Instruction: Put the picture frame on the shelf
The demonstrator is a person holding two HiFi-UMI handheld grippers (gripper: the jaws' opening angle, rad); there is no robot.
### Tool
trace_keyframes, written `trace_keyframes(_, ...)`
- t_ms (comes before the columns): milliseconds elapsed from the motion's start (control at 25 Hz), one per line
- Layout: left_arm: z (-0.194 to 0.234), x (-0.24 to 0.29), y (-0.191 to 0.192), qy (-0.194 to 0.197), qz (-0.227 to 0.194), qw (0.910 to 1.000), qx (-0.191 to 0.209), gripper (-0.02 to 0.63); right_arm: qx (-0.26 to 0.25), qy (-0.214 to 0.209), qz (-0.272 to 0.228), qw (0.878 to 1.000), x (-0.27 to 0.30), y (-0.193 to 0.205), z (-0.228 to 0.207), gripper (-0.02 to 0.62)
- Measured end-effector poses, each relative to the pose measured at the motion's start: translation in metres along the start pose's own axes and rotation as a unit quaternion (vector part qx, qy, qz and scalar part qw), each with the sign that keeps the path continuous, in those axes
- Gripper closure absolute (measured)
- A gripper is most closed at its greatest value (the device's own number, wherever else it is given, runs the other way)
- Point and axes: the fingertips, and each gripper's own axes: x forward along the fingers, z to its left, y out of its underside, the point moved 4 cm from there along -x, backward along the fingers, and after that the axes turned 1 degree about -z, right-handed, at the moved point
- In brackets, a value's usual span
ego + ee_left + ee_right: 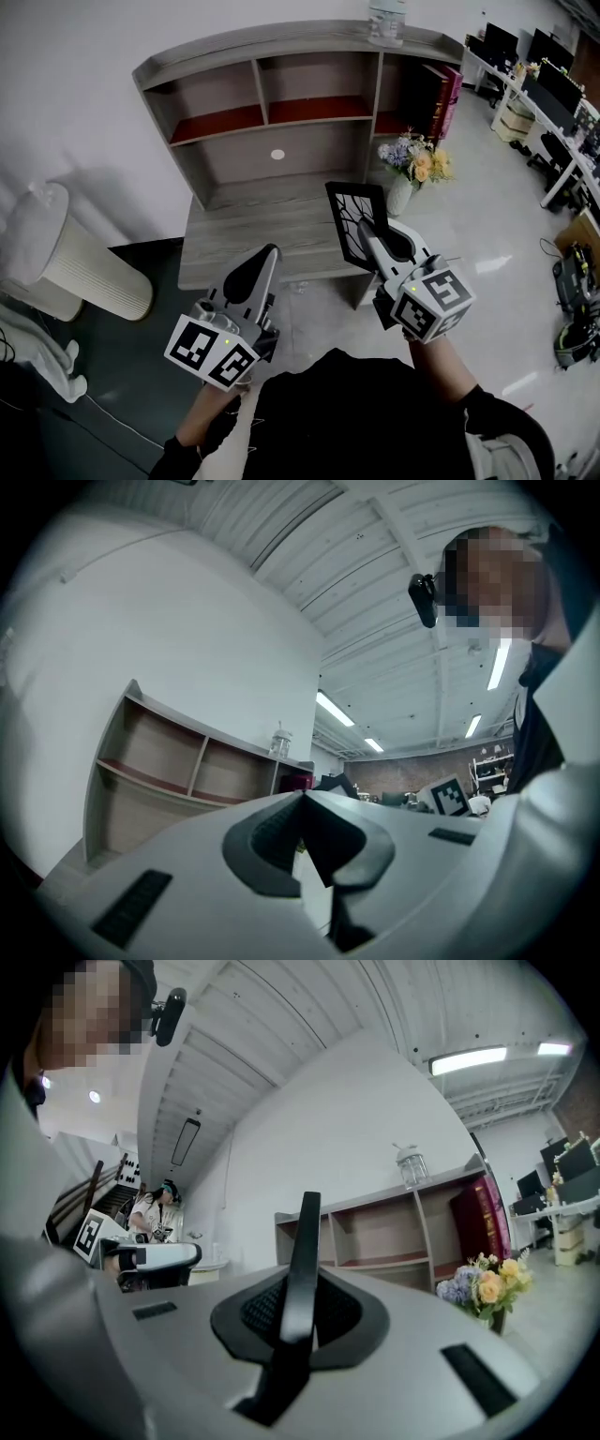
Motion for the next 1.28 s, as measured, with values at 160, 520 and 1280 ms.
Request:
trace_keyframes(160,0.023,-0.007,-0.009,-0.017,-0.009,0.9998,0.008,0.595,-0.017,0.014,0.009,1.0,0.007,-0.001,-0.002,0.563)
trace_keyframes(520,0.045,-0.009,0.007,-0.041,-0.009,0.9991,0.008,0.595,-0.013,0.041,0.014,0.999,0.02,0.008,-0.024,0.563)
trace_keyframes(1280,0.108,0.055,-0.016,-0.087,-0.037,0.9954,0.015,0.595,0.028,0.009,-0.014,0.999,0.122,-0.002,-0.105,0.563)
